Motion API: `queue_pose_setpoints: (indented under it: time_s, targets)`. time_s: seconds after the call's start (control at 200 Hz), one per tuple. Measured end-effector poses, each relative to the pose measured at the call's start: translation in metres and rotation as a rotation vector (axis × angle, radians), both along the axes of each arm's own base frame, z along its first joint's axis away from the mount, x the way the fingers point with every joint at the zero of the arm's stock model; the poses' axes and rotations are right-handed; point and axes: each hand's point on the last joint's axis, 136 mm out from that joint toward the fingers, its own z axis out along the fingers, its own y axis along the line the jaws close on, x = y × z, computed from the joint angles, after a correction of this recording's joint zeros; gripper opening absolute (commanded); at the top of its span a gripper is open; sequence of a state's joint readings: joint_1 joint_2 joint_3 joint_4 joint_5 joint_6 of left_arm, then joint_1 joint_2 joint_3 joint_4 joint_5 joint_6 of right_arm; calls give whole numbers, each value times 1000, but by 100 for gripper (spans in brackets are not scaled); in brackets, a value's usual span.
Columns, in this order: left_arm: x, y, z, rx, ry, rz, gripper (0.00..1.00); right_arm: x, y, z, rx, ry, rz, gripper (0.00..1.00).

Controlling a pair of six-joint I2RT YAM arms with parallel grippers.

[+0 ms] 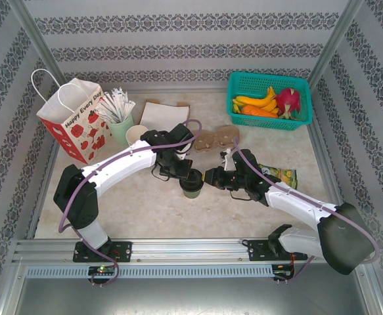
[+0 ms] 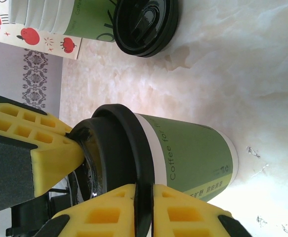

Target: Pack the takeout coffee

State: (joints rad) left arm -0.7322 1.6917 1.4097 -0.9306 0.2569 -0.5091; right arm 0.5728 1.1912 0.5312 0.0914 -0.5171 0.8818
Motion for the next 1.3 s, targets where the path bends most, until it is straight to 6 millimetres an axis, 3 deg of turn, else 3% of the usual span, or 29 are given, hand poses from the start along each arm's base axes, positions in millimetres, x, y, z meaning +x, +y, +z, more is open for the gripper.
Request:
queue_pose_setpoints:
  time_s: [0.33,0.49,0.749,1.064,1.299]
  targets:
    - [-4,1,-14,-35,-12,24,0,-1,-4,-8,-57,-13,-5,15]
    - [-2,-1,-18,-72,-49,29,0,0,-7,-10,-71,-40,-27,20]
    - [8,-6,-9,-78,-102,32,0,-9,-18,-4,-82,-98,-30,39]
    - [17,0,-2,12,-94,50,0,-24,-16,18,-46,-179,60,43]
    - [17,-1,-1,29,-71,47,0,-28,-8,9,-64,-177,111,47]
